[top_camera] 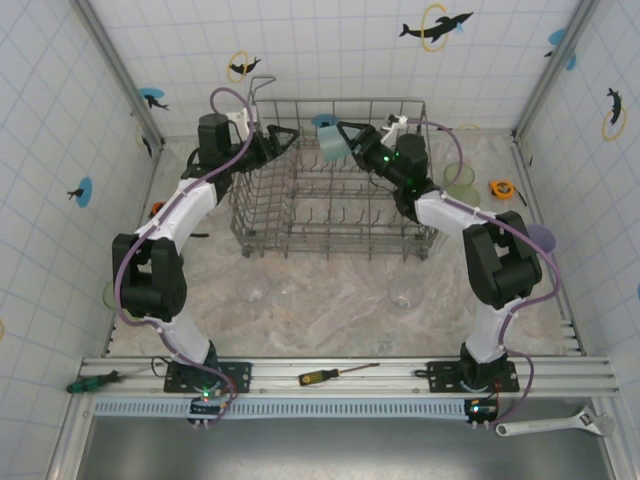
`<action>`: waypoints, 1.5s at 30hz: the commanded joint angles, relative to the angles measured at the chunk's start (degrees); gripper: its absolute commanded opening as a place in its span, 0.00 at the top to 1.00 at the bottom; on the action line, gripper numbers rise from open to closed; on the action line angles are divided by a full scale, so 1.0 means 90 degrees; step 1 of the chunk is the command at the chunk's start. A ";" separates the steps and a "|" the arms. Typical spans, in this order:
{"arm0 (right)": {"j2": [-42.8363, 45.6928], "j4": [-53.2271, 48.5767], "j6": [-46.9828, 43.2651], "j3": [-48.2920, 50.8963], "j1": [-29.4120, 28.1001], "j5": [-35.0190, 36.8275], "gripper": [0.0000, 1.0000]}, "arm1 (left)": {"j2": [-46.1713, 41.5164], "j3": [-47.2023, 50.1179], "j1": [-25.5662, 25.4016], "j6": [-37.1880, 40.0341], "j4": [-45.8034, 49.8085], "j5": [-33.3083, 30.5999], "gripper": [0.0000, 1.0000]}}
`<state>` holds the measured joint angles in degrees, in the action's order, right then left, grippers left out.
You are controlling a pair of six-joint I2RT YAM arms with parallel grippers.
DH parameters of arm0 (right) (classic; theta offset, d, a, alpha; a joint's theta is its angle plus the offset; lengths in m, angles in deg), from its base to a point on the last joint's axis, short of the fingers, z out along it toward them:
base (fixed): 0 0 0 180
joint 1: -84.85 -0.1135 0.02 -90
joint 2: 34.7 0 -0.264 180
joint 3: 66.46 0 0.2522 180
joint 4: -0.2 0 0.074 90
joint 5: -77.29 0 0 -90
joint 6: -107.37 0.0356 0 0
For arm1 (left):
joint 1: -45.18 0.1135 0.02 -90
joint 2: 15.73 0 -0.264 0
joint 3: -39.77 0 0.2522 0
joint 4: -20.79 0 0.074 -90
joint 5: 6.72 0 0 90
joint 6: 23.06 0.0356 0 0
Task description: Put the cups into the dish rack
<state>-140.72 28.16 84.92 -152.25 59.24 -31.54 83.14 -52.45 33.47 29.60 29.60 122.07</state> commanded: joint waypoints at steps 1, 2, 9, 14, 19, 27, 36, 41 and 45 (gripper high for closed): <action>0.0331 -0.1533 -0.1508 -0.0669 -0.0147 0.0549 0.64 | -0.0297 -0.0144 0.0005 0.0475 0.0596 -0.0394 0.03; 0.0290 -0.1964 -0.1885 -0.0888 -0.0195 0.0739 0.64 | -0.0356 -0.0168 0.0002 0.0570 0.0710 -0.0479 0.02; -0.0340 -0.3887 -0.3715 -0.2255 -0.0538 0.2005 0.63 | -0.1033 0.0121 0.0007 0.1001 0.0828 -0.0960 0.02; -0.1075 -0.4937 -0.4638 -0.3396 -0.0776 0.2778 0.63 | -0.1459 0.0461 0.0010 0.1063 0.0682 -0.1023 0.02; -0.1737 -0.5505 -0.5112 -0.4314 -0.0894 0.3250 0.63 | -0.1733 0.0684 0.0007 0.1105 0.0616 -0.0985 0.02; -0.2240 -0.5648 -0.5818 -0.4834 -0.1109 0.4065 0.60 | -0.1765 0.0705 0.0002 0.1386 0.0982 -0.1435 0.02; -0.2577 -0.5465 -0.6102 -0.5113 -0.1207 0.4369 0.59 | -0.1713 0.0670 0.0002 0.1424 0.1077 -0.1516 0.02; -0.2927 -0.5503 -0.6213 -0.5439 -0.1222 0.4453 0.58 | -0.1701 0.0670 0.0002 0.1425 0.1077 -0.1513 0.02; -0.3085 -0.5481 -0.6312 -0.5610 -0.1226 0.4566 0.58 | -0.1694 0.0670 0.0002 0.1425 0.1087 -0.1509 0.02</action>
<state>-166.69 -22.77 29.66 -199.50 48.60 7.39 67.94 -46.50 33.56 41.30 38.47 109.10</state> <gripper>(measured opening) 0.712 0.975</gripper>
